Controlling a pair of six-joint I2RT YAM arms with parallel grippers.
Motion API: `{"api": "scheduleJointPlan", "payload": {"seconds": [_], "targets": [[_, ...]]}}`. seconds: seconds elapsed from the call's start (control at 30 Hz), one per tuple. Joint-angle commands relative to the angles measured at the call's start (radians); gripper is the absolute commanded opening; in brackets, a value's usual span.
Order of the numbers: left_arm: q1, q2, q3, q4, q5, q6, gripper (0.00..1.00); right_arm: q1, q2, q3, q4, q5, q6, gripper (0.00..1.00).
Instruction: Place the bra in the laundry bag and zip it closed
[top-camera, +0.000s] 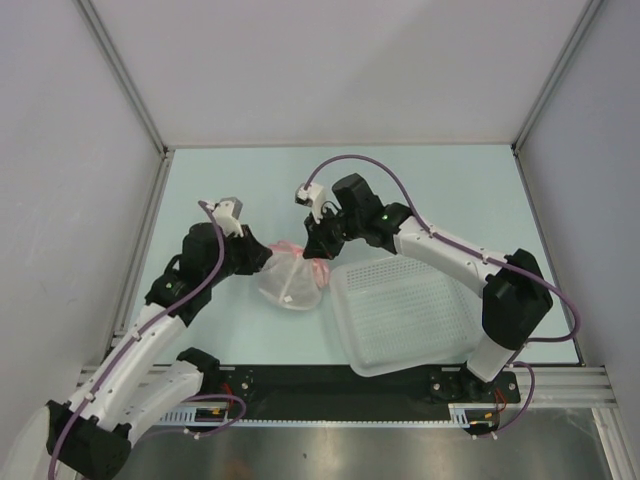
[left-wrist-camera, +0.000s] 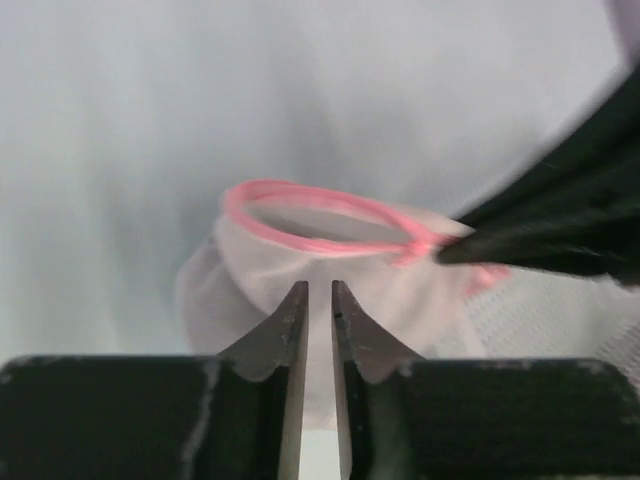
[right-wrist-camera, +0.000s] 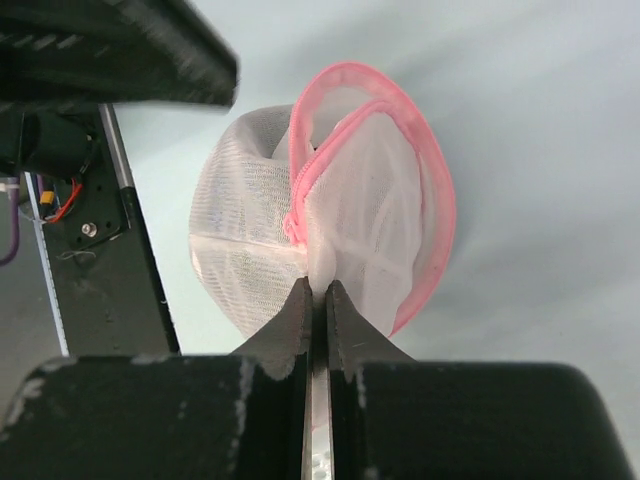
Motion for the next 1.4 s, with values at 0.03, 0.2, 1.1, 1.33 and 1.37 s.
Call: {"api": "scheduleJointPlan", "payload": {"seconds": [0.03,0.2,1.1,1.33,1.37], "targets": [[-0.003,-0.111,-0.056,0.2,0.394,0.037,0.42,-0.023,-0.008,0.025,0.028,-0.084,0.094,0.0],[-0.078,-0.097,-0.087,0.217,0.32,0.016,0.61,-0.029,0.003,0.022,0.074,-0.153,0.197,0.0],[-0.162,0.022,0.005,0.217,-0.009,0.051,0.35,-0.02,0.011,0.024,0.1,-0.208,0.243,0.0],[-0.164,0.062,0.028,0.216,0.011,0.056,0.21,-0.014,0.008,0.022,0.111,-0.213,0.244,0.0],[-0.162,0.064,0.026,0.214,0.011,0.054,0.18,-0.014,0.005,0.022,0.109,-0.216,0.246,0.0]]}}
